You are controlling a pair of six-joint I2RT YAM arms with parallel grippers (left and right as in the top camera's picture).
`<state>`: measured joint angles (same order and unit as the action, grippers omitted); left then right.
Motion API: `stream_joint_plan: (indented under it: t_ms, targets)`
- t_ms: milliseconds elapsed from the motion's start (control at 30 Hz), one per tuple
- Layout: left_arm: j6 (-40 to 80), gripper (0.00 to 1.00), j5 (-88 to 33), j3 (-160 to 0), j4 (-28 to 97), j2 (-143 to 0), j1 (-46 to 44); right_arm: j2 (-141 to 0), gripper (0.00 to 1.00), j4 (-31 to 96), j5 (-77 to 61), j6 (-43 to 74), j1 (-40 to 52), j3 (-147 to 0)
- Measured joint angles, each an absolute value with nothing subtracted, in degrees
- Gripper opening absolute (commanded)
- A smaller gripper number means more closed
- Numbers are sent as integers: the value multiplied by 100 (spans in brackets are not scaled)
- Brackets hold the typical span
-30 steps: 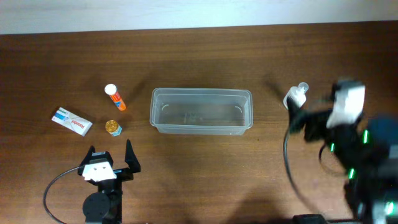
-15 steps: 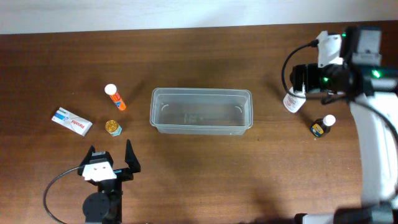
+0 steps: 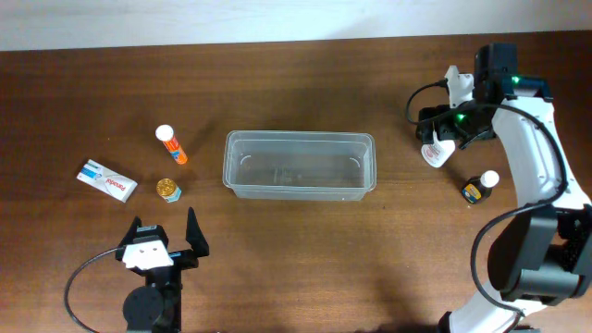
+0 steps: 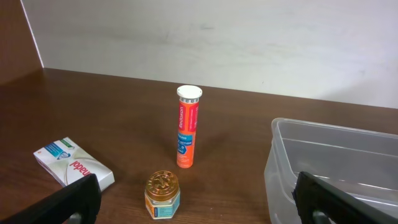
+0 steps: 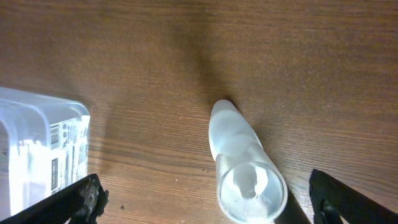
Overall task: Pack container
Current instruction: 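Grasp the white pump lotion bottle with the right gripper, then carry the lotion bottle over the container's right end and lower it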
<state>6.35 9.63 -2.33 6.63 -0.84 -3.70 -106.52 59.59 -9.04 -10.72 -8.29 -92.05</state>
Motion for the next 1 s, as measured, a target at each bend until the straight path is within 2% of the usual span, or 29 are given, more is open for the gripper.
stream_joint_plan:
  t_ms: [200, 333, 433, 567, 800, 1000]
  targets:
    - [635, 99, 963, -233, 663, -84, -370, -10849, 82, 6007, -731, -1085, -856, -9205]
    - [635, 99, 963, -233, 663, -84, -370, -11030, 79, 6007, -666, -1096, -860, -9205]
    - [633, 100, 963, -233, 663, -84, -370, -11209, 72, 6007, -639, -1114, -860, -9205]
    - [620, 99, 963, -233, 663, -84, -370, -11356, 57, 6003, -607, -1138, -860, -9205]
    - [620, 99, 963, -233, 663, -84, -370, -11384, 24, 5898, -543, -1184, -860, -9205]
    - [620, 99, 963, -233, 663, -84, -370, -11384, 17, 5861, -556, -1203, -864, -9205]
